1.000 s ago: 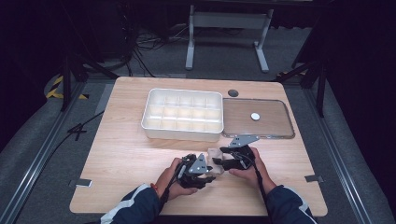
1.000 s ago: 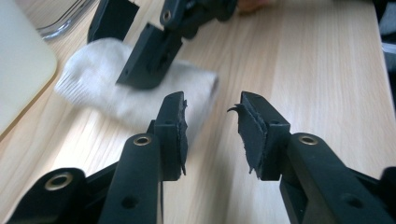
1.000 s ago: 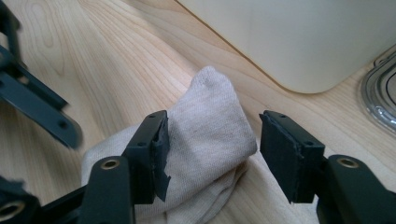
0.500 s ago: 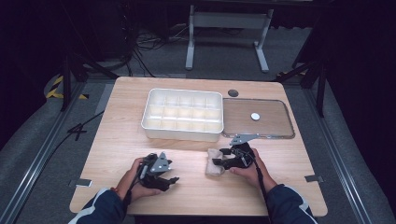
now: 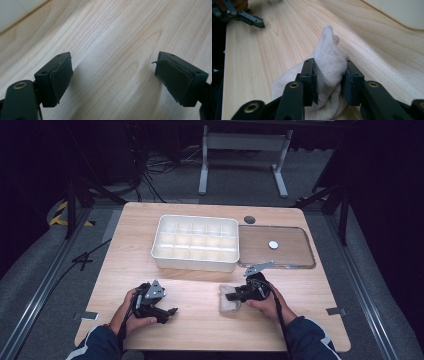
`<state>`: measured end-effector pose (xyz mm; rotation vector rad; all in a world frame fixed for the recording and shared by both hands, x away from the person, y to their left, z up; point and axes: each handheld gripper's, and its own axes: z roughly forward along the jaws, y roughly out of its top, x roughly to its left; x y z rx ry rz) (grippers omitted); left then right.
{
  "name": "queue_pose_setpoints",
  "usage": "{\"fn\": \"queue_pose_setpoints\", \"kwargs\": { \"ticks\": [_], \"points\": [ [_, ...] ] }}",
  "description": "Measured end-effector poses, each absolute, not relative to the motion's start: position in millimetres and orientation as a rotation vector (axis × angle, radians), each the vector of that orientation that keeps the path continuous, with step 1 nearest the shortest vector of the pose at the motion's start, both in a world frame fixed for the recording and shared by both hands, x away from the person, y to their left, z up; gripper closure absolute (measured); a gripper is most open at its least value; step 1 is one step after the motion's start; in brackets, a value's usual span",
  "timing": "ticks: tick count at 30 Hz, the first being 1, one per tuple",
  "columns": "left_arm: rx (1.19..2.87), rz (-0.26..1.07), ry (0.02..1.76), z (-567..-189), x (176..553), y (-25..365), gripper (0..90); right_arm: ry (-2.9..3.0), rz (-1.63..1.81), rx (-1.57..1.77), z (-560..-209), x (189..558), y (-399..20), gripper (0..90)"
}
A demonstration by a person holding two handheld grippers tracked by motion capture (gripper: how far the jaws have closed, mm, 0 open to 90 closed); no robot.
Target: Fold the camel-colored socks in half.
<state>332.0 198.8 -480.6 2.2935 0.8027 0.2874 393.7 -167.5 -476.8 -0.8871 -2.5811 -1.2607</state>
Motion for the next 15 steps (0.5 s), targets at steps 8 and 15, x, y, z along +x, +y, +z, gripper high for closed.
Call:
{"fn": "queue_pose_setpoints", "kwargs": {
  "ticks": [8, 15],
  "points": [
    [2.278, 0.297, 0.780, -482.8, 332.1, 201.3, 13.3, -2.662, -1.269, -0.838, -471.6, 385.5, -165.3, 72.5],
    [2.277, 0.297, 0.781, -482.8, 332.1, 201.3, 13.2, -2.714, -1.279, -0.816, -466.6, 379.6, -166.0, 74.4]
  ]
}}
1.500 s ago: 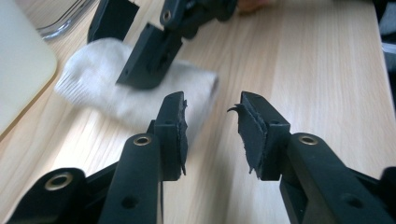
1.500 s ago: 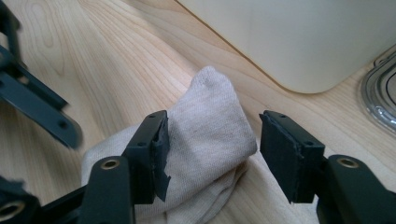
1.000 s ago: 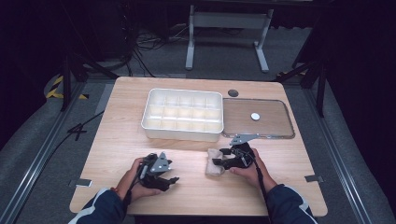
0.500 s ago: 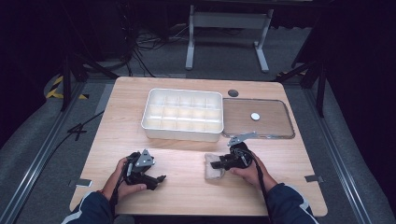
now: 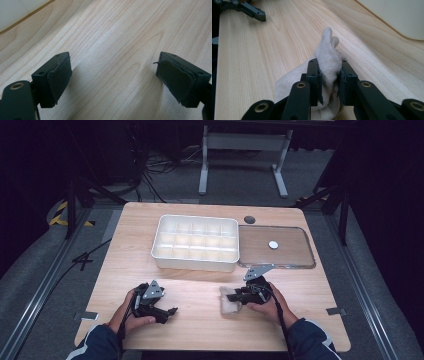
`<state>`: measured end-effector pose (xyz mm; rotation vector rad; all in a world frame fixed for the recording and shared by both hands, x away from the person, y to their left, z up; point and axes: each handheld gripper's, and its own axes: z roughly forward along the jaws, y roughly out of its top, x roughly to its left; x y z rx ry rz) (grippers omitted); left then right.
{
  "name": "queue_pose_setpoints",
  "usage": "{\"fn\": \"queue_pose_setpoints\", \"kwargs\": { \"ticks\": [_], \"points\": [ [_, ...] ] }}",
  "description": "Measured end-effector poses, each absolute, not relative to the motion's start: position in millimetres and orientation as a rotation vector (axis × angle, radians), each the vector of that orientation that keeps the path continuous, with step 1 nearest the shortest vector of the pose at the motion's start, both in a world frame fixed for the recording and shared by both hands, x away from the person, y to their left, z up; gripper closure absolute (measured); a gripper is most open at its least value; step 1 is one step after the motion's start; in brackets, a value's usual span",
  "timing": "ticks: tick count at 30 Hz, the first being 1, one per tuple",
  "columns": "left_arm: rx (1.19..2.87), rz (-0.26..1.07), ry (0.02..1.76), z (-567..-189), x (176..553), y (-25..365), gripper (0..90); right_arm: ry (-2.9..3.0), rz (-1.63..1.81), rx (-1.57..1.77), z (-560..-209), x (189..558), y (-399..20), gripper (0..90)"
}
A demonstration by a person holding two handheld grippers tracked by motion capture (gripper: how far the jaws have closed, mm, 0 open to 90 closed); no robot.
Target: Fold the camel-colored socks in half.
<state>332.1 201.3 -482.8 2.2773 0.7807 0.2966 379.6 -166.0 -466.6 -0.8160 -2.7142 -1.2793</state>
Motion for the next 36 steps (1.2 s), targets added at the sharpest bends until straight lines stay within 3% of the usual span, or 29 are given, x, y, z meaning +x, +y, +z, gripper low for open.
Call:
{"fn": "queue_pose_setpoints", "kwargs": {
  "ticks": [36],
  "points": [
    [2.283, 0.302, 0.773, -482.6, 332.6, 201.6, 13.0, -2.804, -1.471, -0.869, -435.8, 371.3, -191.8, 75.6]
  ]
}}
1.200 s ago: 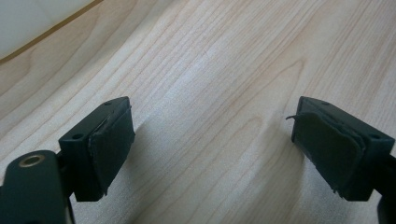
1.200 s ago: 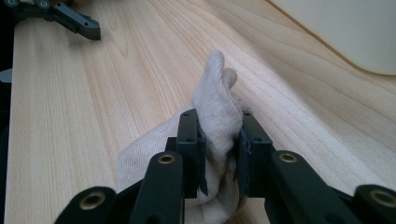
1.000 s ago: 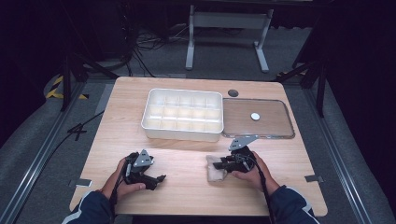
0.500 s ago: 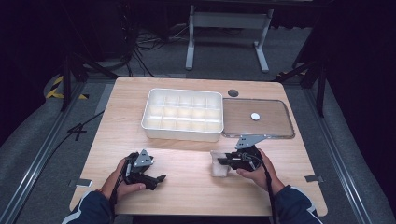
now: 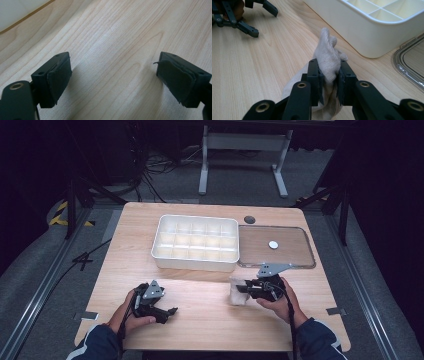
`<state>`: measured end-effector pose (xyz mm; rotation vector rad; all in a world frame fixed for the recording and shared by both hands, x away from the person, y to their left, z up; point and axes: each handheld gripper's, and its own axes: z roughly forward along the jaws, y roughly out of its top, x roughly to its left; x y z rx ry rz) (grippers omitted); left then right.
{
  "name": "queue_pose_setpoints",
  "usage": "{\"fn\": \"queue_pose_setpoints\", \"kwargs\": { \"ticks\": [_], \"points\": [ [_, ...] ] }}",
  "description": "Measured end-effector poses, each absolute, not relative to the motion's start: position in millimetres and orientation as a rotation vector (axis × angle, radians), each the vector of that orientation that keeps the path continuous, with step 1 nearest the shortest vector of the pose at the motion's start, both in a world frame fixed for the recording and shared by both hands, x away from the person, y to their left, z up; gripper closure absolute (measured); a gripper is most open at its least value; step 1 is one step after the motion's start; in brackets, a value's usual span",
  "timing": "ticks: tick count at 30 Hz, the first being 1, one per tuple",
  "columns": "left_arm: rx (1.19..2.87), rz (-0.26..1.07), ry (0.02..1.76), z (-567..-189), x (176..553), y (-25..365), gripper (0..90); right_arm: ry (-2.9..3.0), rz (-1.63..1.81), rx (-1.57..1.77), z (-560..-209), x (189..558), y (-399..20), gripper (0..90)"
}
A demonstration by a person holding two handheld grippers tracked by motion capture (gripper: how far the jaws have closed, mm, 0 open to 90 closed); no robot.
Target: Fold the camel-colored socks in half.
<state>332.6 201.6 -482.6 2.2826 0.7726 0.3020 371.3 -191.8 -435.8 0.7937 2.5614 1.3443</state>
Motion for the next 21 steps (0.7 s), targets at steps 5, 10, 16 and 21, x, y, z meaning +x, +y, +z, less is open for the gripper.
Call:
{"fn": "queue_pose_setpoints", "kwargs": {
  "ticks": [5, 10, 16, 21],
  "points": [
    [2.280, 0.290, 0.773, -483.0, 333.1, 201.3, 12.7, 2.544, 1.343, 0.795, -434.1, 372.0, -194.7, 75.5],
    [2.287, 0.286, 0.759, -482.9, 334.9, 201.6, 11.8, 2.531, 1.354, 0.794, -432.6, 373.7, -197.4, 75.5],
    [2.287, 0.276, 0.745, -483.5, 337.0, 201.4, 10.6, 2.489, 1.378, 0.805, -427.6, 376.0, -201.5, 75.5],
    [2.291, 0.277, 0.744, -483.3, 337.8, 201.1, 9.7, 2.463, 1.377, 0.814, -424.8, 375.8, -208.1, 75.5]
  ]
}}
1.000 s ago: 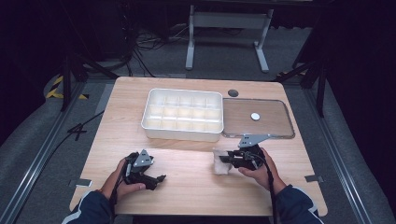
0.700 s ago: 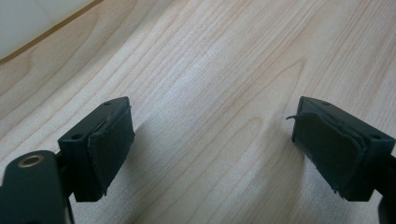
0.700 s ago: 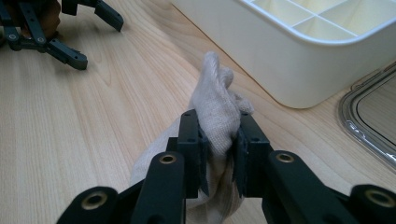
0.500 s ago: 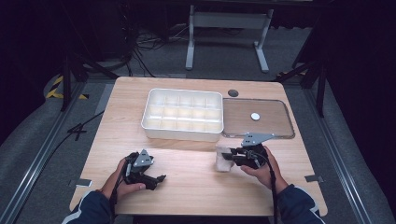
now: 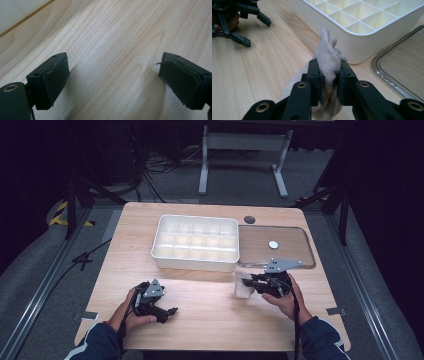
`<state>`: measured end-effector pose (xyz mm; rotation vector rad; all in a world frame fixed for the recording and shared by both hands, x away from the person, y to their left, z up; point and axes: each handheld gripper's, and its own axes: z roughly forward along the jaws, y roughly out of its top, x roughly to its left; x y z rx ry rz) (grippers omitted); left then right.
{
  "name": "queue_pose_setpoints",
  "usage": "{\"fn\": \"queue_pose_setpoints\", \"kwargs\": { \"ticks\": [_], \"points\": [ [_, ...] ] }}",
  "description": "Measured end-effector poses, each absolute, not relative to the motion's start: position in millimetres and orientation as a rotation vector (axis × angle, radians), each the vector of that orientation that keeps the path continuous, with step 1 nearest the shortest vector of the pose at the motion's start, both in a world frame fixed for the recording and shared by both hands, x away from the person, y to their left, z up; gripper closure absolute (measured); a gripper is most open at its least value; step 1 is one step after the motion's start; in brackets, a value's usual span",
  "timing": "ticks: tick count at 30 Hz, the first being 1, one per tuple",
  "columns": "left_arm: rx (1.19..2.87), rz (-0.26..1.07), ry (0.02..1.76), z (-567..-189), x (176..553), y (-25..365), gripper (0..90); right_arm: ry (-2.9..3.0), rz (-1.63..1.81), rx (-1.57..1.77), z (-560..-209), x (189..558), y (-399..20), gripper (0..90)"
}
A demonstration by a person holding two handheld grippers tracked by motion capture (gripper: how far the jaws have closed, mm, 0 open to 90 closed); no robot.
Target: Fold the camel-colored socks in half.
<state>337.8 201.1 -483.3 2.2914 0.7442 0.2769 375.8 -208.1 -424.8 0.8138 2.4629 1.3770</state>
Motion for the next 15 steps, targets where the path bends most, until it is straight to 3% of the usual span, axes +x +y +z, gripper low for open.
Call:
{"fn": "queue_pose_setpoints", "kwargs": {
  "ticks": [15],
  "points": [
    [2.293, 0.278, 0.744, -483.2, 337.7, 201.1, 9.8, 2.439, 1.397, 0.813, -418.7, 376.4, -211.2, 75.5]
  ]
}}
